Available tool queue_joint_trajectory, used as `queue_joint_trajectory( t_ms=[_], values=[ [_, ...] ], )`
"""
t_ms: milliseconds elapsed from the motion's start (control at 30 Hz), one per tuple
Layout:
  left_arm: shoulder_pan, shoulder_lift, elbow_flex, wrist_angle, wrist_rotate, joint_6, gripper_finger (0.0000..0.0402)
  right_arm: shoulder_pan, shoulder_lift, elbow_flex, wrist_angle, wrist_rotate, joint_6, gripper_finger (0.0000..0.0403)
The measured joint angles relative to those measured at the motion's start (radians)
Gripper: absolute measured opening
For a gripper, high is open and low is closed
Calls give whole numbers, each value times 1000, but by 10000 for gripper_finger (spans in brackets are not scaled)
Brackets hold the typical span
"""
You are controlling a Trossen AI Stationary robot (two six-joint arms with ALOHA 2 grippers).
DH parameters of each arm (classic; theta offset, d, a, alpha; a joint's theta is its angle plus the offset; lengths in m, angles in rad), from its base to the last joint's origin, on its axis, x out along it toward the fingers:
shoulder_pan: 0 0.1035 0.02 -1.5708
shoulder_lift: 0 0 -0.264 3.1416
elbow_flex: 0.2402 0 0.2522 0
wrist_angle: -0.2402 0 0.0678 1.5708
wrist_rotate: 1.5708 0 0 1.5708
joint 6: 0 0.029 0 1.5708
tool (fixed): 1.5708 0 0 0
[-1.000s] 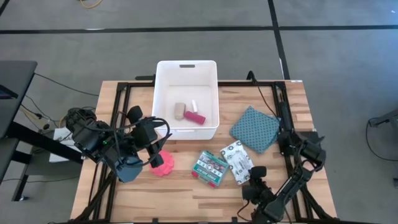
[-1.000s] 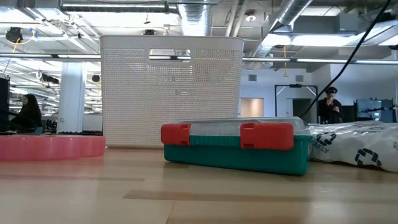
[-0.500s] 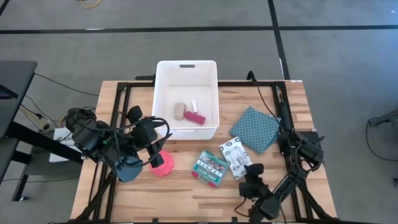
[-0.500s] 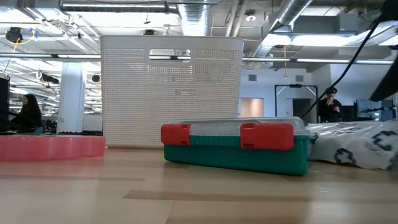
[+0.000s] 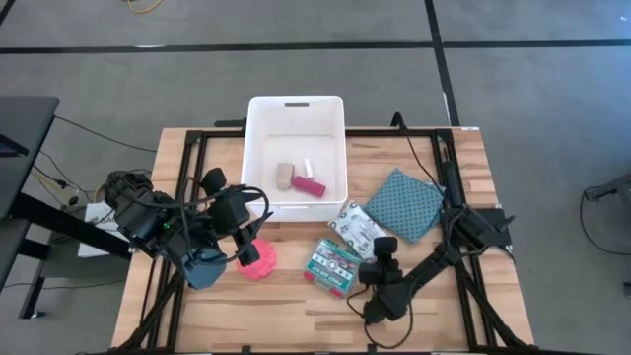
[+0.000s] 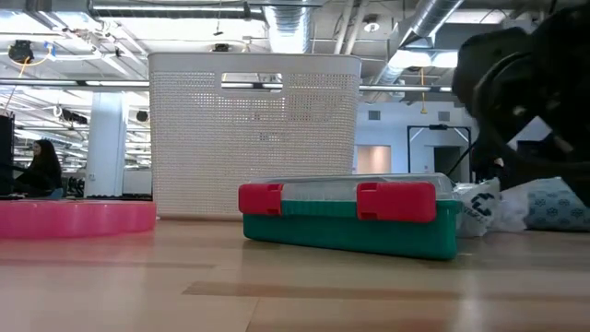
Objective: Pick & place medical supplies in basket/bin
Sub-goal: Put the mailer bag into the white bin
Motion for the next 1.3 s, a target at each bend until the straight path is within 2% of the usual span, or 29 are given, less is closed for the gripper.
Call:
queue_joint_trajectory(
  t_ms=[167,300,400,533,767,900,1167,1300],
  values=[
    [0,0,0,0,9,0,176,-44,0,0,77,18,-150,141],
    [0,0,0,0,10,1,176,-58,0,-1,150,119,-242,133],
    [0,0,0,0,10,3,176,-78,0,-1,157,189,-252,129],
    [0,0,0,0,11,4,176,-103,0,-1,156,189,-256,127],
    [0,0,0,0,11,4,176,-106,-1,0,273,153,-418,127],
    [0,0,0,0,12,4,176,-105,-3,0,272,155,-424,123],
    [0,0,0,0,12,5,176,-105,-11,2,235,54,-400,63],
    [0,0,0,0,12,4,176,-106,-12,2,262,42,-409,26]
  ],
)
